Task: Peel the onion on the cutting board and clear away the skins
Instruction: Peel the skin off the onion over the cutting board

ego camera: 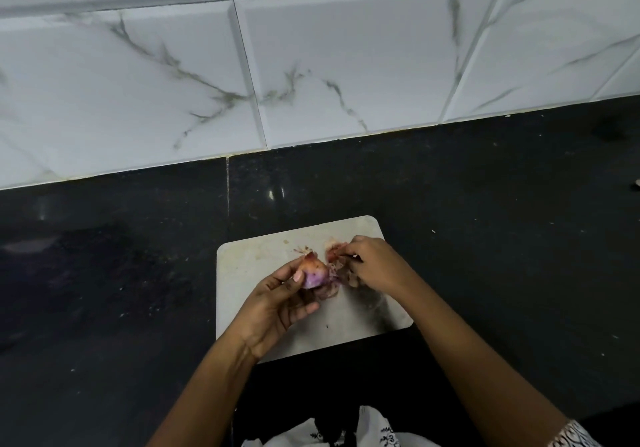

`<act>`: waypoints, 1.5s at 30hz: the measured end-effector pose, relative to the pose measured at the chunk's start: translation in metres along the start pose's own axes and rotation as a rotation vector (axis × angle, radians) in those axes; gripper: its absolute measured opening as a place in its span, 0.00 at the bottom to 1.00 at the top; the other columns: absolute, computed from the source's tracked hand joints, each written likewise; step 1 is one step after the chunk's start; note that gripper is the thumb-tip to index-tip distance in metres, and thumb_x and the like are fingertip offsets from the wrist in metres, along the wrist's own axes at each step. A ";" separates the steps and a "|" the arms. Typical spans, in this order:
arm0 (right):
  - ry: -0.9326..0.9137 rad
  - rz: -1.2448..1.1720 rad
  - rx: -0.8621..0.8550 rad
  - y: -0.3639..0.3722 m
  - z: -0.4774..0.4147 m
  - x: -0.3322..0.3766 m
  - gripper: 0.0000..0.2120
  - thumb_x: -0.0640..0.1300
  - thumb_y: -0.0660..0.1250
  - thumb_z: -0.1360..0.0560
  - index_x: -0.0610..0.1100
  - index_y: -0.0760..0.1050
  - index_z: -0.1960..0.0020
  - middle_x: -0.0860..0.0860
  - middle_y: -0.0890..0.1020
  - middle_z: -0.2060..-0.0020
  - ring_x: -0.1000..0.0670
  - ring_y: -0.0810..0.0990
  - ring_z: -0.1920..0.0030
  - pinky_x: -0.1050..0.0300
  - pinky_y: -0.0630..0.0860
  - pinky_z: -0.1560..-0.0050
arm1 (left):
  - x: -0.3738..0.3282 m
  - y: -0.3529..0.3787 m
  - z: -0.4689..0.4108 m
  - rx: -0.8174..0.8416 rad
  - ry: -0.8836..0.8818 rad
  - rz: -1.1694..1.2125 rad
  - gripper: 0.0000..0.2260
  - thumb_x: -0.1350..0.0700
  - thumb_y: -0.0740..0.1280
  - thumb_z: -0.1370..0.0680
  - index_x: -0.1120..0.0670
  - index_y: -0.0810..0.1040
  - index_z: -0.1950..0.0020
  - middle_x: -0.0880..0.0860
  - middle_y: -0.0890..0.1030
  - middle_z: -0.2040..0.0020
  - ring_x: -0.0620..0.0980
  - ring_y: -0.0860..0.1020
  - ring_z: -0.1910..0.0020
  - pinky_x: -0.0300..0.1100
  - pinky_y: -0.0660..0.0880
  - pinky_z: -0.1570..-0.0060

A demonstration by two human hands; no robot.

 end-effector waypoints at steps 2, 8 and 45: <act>-0.042 -0.001 -0.055 0.000 0.004 0.007 0.14 0.40 0.66 0.26 0.43 0.76 0.40 0.48 0.78 0.47 0.49 0.77 0.48 0.60 0.71 0.51 | -0.002 -0.001 -0.001 -0.009 0.019 0.011 0.19 0.58 0.63 0.29 0.57 0.76 0.39 0.57 0.85 0.52 0.52 0.84 0.58 0.40 0.82 0.64; -0.093 -0.115 -0.068 0.004 0.006 0.011 0.14 0.35 0.64 0.26 0.44 0.78 0.43 0.49 0.79 0.45 0.51 0.77 0.47 0.63 0.72 0.48 | -0.005 -0.001 -0.006 -0.027 0.059 -0.028 0.18 0.58 0.64 0.28 0.54 0.76 0.38 0.56 0.85 0.51 0.51 0.84 0.58 0.39 0.81 0.63; -0.032 -0.288 -0.120 -0.034 0.028 0.041 0.12 0.41 0.70 0.29 0.45 0.81 0.45 0.50 0.85 0.53 0.59 0.80 0.59 0.69 0.77 0.57 | -0.023 0.011 0.006 -0.273 0.576 -0.815 0.21 0.59 0.76 0.34 0.43 0.78 0.46 0.41 0.81 0.48 0.38 0.80 0.50 0.28 0.76 0.52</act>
Point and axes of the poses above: each hand's wrist, its own z-axis away from the middle knuckle, its own y-axis out of the palm, x = y × z, the point moved 4 cm from there along -z, towards the middle knuckle
